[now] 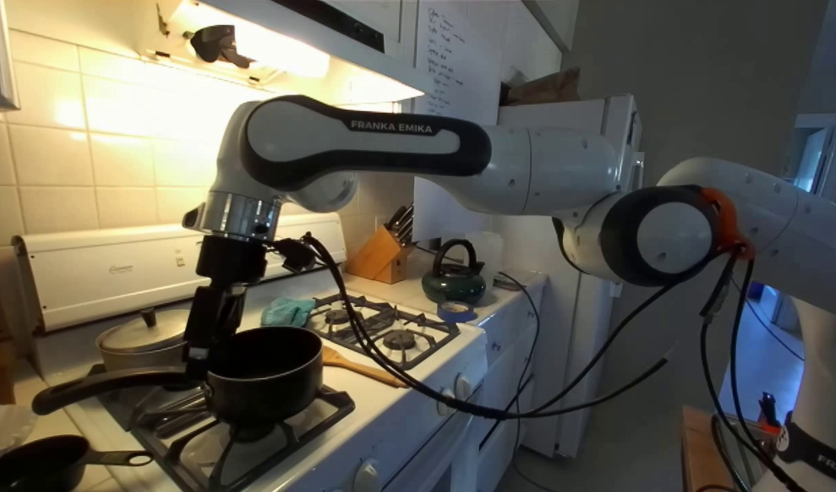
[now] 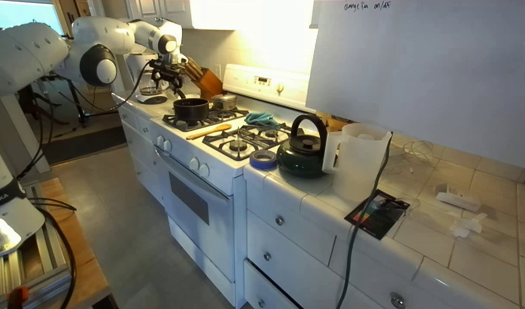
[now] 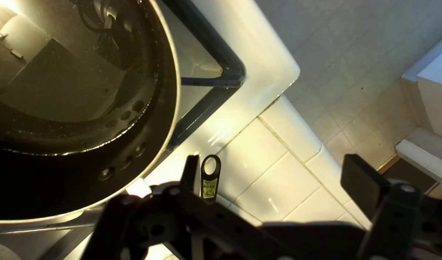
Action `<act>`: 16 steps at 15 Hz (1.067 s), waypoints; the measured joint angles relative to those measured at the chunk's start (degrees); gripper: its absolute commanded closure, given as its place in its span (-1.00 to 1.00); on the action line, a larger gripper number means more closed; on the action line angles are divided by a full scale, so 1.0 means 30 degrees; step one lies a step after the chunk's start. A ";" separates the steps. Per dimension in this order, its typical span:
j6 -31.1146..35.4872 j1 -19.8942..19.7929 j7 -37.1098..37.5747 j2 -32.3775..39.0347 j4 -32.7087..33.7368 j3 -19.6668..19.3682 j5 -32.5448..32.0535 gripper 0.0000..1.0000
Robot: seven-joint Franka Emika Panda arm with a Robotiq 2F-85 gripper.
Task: Move the pot slightly to the left
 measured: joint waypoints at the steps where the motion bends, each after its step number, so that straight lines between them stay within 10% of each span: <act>1: 0.0000 -0.0044 0.0000 0.0001 -0.0002 0.0000 0.0000 -1.00; 7: -0.0018 0.0390 -0.0574 0.0012 -0.0013 0.0025 -0.0050 -1.00; 16: -0.2235 0.5617 -0.2348 -0.1179 0.0009 0.0033 -0.2355 -1.00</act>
